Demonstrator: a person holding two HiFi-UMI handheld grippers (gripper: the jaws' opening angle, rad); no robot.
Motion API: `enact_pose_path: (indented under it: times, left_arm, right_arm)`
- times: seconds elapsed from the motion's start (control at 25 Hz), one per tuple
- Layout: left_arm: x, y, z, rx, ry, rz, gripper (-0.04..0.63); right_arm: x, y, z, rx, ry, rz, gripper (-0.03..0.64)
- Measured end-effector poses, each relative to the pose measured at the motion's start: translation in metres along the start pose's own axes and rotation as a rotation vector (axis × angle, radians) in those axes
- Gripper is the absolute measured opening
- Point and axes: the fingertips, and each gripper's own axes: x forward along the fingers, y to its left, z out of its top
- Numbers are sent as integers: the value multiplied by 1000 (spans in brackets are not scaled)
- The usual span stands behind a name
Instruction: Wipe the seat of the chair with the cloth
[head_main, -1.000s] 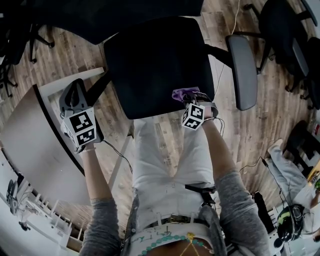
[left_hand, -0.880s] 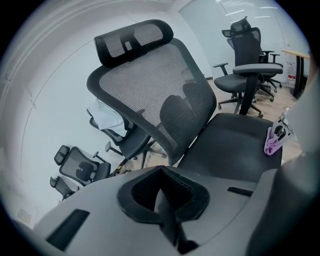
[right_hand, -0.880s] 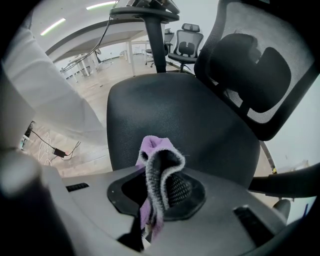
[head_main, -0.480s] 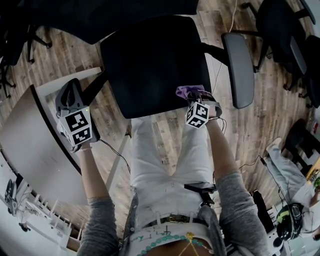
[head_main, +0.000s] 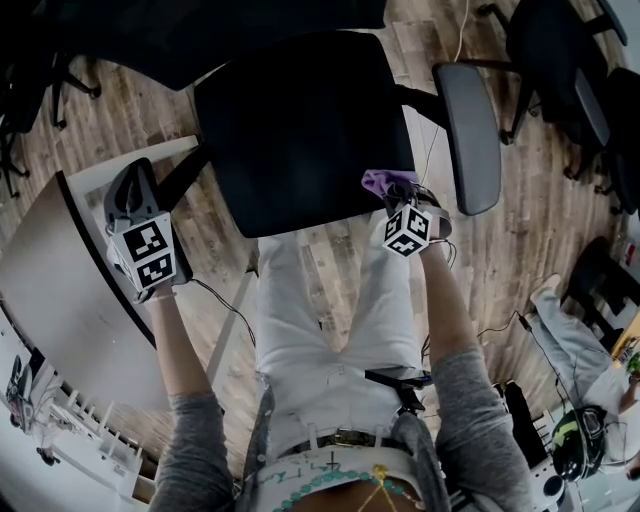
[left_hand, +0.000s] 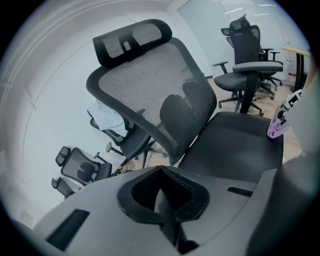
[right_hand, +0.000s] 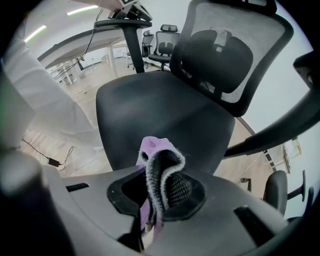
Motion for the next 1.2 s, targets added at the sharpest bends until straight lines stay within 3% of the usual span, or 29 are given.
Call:
enact_pose_path:
  times: [0.2, 0.4, 0.8, 0.96, 1.2]
  left_arm:
    - [1, 0, -1, -4, 0, -5, -2]
    - [0, 0, 0, -6, -2, -4, -2]
    - [-2, 2, -1, -11, -1, -2, -2]
    - [-3, 3, 2, -23, -7, -15, -1]
    - [0, 4, 0, -49, -17, -37, -1]
  right_arm:
    - [-6, -5, -13, 29, -11, -13, 52]
    - [-7, -6, -17, -18, -15, 6, 52]
    - [-3, -5, -15, 38, 16, 15, 52]
    - [-6, -9, -13, 115, 35, -8, 52]
    - [-11, -7, -5, 334, 30, -51, 52]
